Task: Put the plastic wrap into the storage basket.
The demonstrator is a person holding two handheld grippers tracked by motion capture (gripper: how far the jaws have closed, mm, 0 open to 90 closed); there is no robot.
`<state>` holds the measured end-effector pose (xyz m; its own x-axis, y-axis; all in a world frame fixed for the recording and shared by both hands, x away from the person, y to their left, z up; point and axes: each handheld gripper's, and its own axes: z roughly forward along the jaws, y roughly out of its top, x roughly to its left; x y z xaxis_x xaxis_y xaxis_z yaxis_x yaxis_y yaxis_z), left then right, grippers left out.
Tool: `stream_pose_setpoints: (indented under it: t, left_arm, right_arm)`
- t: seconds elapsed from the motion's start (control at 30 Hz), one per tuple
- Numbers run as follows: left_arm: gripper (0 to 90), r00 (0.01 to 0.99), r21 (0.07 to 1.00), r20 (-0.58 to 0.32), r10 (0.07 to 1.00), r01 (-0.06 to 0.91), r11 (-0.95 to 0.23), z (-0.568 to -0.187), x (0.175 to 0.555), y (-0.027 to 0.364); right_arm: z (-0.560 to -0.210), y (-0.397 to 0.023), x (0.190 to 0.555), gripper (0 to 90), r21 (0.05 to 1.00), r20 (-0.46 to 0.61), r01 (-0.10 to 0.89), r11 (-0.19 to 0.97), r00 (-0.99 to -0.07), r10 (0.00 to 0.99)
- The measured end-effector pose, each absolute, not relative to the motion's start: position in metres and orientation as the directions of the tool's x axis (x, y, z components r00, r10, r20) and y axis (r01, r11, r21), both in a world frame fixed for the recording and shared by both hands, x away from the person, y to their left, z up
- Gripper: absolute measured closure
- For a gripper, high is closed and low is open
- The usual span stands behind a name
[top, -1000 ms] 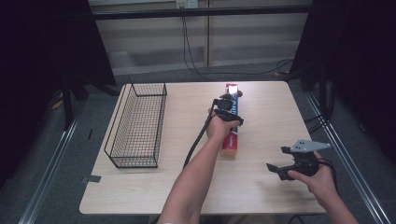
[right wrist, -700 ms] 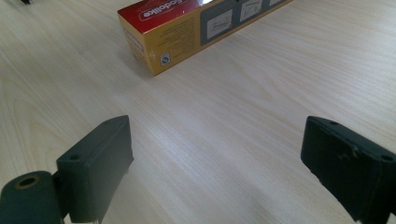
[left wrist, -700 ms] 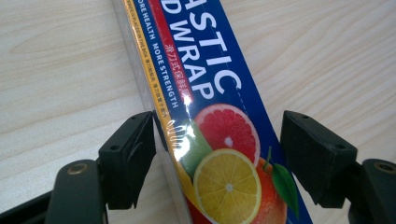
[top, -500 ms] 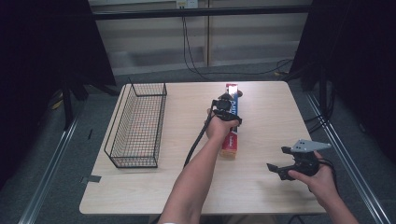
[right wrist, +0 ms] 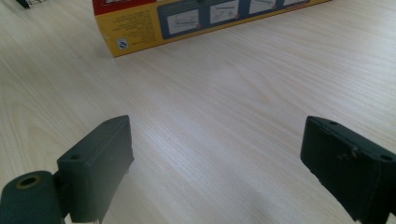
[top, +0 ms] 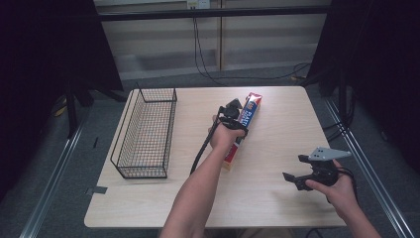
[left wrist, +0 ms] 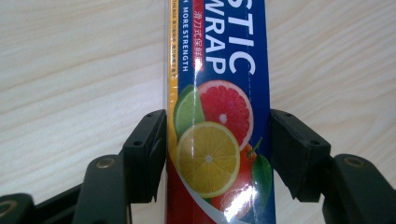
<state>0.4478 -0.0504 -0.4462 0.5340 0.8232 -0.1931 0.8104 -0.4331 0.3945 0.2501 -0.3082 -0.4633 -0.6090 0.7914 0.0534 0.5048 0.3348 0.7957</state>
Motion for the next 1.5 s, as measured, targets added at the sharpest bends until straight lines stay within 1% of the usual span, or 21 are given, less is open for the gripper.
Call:
stream_pose_setpoints:
  t: [0.03, 0.33, 0.47, 0.67, 0.73, 0.77, 0.87, 1.0, 1.07, 1.17, 1.5]
  left_arm:
    - [40.1, 0.527, 0.401, -0.201, 0.826, 0.813, -0.422, -0.446, 0.444, -0.046]
    - [40.1, 0.538, 0.391, -0.189, 0.822, 0.809, -0.439, -0.444, 0.425, -0.018]
    - [39.9, 0.533, 0.383, -0.177, 0.827, 0.812, -0.441, -0.443, 0.42, -0.012]
    - [38.2, 0.541, 0.365, -0.164, 0.825, 0.81, -0.459, -0.441, 0.429, -0.019]
    - [36.7, 0.52, 0.4, -0.189, 0.833, 0.816, -0.418, -0.44, 0.433, -0.02]
    - [34.4, 0.519, 0.409, -0.197, 0.832, 0.815, -0.411, -0.439, 0.434, -0.021]
    - [31.3, 0.526, 0.409, -0.172, 0.833, 0.808, -0.425, -0.437, 0.442, -0.026]
    - [31.5, 0.528, 0.396, -0.162, 0.834, 0.809, -0.435, -0.44, 0.451, -0.034]
    - [31.4, 0.526, 0.4, -0.177, 0.832, 0.81, -0.428, -0.444, 0.453, -0.037]
    - [31.3, 0.531, 0.398, -0.15, 0.834, 0.804, -0.441, -0.449, 0.457, -0.04]
    - [36.0, 0.528, 0.409, -0.15, 0.836, 0.803, -0.434, -0.458, 0.465, -0.046]
  right_arm:
    - [-0.463, -0.308, 0.25, 9.0, 0.794, 0.054, 0.507, 0.337, -0.61, 0.79]
    - [-0.463, -0.304, 0.253, 9.1, 0.794, 0.049, 0.504, 0.341, -0.612, 0.789]
    - [-0.463, -0.303, 0.253, 9.2, 0.794, 0.049, 0.499, 0.347, -0.621, 0.782]
    - [-0.462, -0.303, 0.252, 9.2, 0.796, 0.044, 0.496, 0.347, -0.619, 0.784]
    - [-0.463, -0.303, 0.253, 9.2, 0.796, 0.043, 0.497, 0.346, -0.616, 0.786]
    - [-0.463, -0.304, 0.253, 9.2, 0.795, 0.04, 0.496, 0.348, -0.617, 0.786]
    - [-0.464, -0.304, 0.253, 9.2, 0.796, 0.043, 0.496, 0.345, -0.617, 0.786]
    - [-0.463, -0.306, 0.253, 9.2, 0.799, 0.049, 0.496, 0.34, -0.617, 0.786]
    - [-0.463, -0.307, 0.253, 9.2, 0.799, 0.052, 0.498, 0.338, -0.617, 0.785]
    - [-0.464, -0.308, 0.253, 9.2, 0.799, 0.053, 0.5, 0.335, -0.612, 0.789]
    - [-0.463, -0.308, 0.252, 9.2, 0.802, 0.053, 0.497, 0.331, -0.611, 0.79]
